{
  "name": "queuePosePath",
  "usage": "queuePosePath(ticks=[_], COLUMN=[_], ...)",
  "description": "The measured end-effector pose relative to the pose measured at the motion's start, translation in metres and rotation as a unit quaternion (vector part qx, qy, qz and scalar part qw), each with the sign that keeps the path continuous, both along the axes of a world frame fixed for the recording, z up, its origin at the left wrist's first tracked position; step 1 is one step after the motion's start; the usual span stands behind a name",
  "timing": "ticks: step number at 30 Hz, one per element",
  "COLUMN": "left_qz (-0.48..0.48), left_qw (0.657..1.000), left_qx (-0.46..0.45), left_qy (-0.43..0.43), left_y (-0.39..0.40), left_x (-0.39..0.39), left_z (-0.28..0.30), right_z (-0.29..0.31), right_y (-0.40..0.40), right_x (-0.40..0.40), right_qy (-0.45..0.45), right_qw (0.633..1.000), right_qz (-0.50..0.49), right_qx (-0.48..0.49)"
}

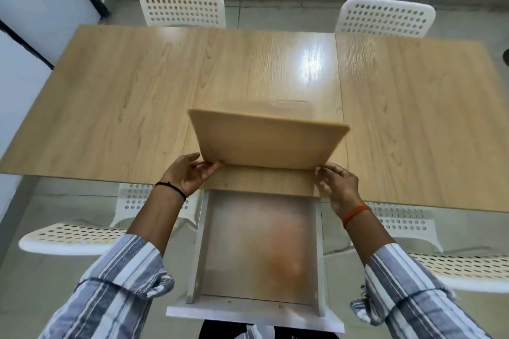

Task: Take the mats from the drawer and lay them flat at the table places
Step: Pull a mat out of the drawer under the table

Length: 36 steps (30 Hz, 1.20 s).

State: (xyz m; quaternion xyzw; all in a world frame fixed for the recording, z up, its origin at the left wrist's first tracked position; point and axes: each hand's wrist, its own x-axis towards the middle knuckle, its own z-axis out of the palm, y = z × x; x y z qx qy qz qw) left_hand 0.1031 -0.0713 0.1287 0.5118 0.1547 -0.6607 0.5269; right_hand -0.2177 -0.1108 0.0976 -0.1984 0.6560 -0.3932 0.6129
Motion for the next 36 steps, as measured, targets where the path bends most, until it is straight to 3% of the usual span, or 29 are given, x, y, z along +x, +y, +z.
queuePosePath(ticks=[4, 6, 9, 14, 18, 25, 36], left_qz=[-0.076, -0.134, -0.14, -0.167, -0.237, -0.329, -0.353], left_qw=[0.997, 0.99, 0.989, 0.976, 0.931, 0.837, 0.771], left_qx=[0.005, 0.008, -0.022, -0.036, -0.01, -0.001, -0.018], left_qy=[-0.028, -0.044, -0.04, -0.136, -0.278, -0.437, -0.53], left_y=[0.004, 0.005, 0.007, 0.0, -0.015, -0.04, -0.077], left_x=[-0.001, 0.001, 0.001, -0.001, -0.007, -0.016, -0.03], left_z=[0.006, 0.008, 0.003, -0.013, -0.024, -0.027, -0.025], right_z=[0.01, 0.015, 0.011, 0.004, 0.004, 0.003, 0.006], right_y=[-0.003, -0.006, -0.009, -0.01, -0.016, -0.038, -0.066], right_x=[-0.009, -0.017, -0.024, -0.023, -0.013, 0.014, 0.029], right_qy=[-0.155, -0.178, -0.147, -0.07, 0.07, 0.136, 0.204], right_qw=[0.986, 0.981, 0.987, 0.987, 0.977, 0.968, 0.953], right_qz=[-0.04, -0.008, 0.021, 0.132, 0.194, 0.209, 0.222], right_qx=[0.055, 0.075, 0.067, 0.055, 0.048, 0.036, 0.001])
